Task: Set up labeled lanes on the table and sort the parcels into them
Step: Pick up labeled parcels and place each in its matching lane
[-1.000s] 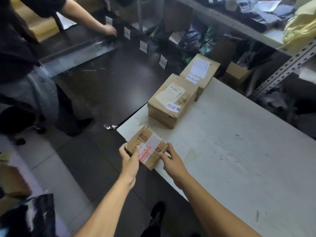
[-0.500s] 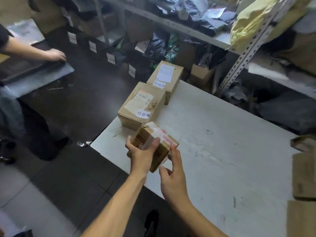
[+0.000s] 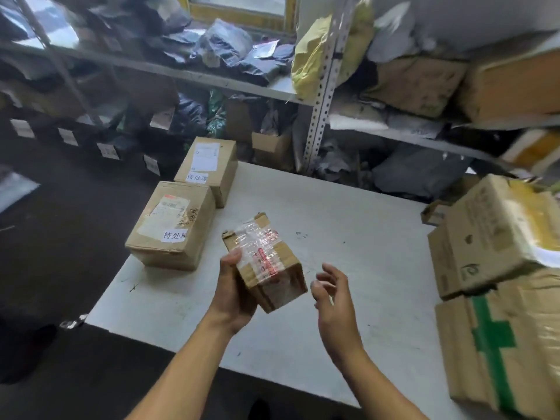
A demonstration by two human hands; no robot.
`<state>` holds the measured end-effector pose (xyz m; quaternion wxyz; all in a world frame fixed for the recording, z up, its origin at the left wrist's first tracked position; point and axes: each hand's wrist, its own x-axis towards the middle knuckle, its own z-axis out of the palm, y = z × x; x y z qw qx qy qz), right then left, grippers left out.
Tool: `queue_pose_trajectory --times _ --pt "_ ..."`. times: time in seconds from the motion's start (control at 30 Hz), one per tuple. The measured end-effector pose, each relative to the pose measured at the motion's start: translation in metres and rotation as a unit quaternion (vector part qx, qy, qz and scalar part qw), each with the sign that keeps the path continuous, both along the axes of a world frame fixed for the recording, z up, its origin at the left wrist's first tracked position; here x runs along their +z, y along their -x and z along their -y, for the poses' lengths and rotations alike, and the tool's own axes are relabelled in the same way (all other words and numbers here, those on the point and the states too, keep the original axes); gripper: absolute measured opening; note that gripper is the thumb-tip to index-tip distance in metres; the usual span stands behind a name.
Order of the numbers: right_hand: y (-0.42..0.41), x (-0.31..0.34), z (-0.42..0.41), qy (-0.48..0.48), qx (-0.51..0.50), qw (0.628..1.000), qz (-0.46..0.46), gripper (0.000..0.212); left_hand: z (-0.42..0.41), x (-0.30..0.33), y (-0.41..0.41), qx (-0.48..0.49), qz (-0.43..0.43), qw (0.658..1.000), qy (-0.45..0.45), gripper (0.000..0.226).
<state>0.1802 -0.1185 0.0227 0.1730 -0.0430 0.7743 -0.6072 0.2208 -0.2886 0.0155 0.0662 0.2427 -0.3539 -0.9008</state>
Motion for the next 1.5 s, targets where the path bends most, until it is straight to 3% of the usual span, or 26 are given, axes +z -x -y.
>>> queue_pose_trajectory --times 0.13,0.27,0.4,0.5,0.6,0.67,0.73,0.8,1.0,1.17,1.33,1.5 --pt "0.027 0.015 -0.022 0.124 0.119 0.953 0.248 0.069 -0.032 0.009 0.014 -0.062 -0.054 0.995 -0.061 0.077" --pt "0.033 0.016 -0.046 0.227 0.146 0.91 0.314 0.071 -0.065 0.02 0.032 -0.101 -0.074 0.987 -0.101 0.081" --pt "0.039 0.018 -0.073 0.246 0.103 0.921 0.283 0.064 -0.085 0.027 0.049 -0.126 -0.04 0.99 -0.053 0.069" --pt "0.047 0.026 -0.094 0.243 0.058 0.944 0.214 0.059 -0.101 0.037 0.058 -0.148 -0.003 0.984 0.099 0.053" --pt "0.052 0.033 -0.117 0.224 0.036 0.965 0.13 0.053 -0.123 0.055 0.064 -0.151 0.044 0.949 0.272 0.045" --pt "0.054 0.039 -0.132 0.217 0.035 0.97 0.1 0.049 -0.142 0.069 0.064 -0.167 0.04 0.93 0.325 0.056" --pt "0.054 0.046 -0.146 0.208 0.041 0.974 0.086 0.048 -0.161 0.079 0.065 -0.191 0.022 0.914 0.357 0.046" --pt "0.055 0.054 -0.159 0.195 0.051 0.977 0.076 0.052 -0.176 0.088 0.064 -0.193 0.006 0.91 0.367 0.026" --pt "0.057 0.09 -0.181 0.172 0.069 0.98 0.071 0.063 -0.2 0.119 0.058 -0.148 0.001 0.923 0.356 0.03" --pt "0.063 0.143 -0.19 0.128 0.087 0.985 0.072 0.037 -0.197 0.158 0.058 -0.147 -0.024 0.925 0.349 0.035" --pt "0.071 0.2 -0.21 0.088 0.076 0.99 0.076 0.024 -0.202 0.201 0.07 -0.157 -0.043 0.929 0.332 0.045" --pt "0.073 0.261 -0.252 0.039 0.067 0.996 0.04 0.023 -0.23 0.256 0.087 -0.207 -0.08 0.924 0.31 0.03"
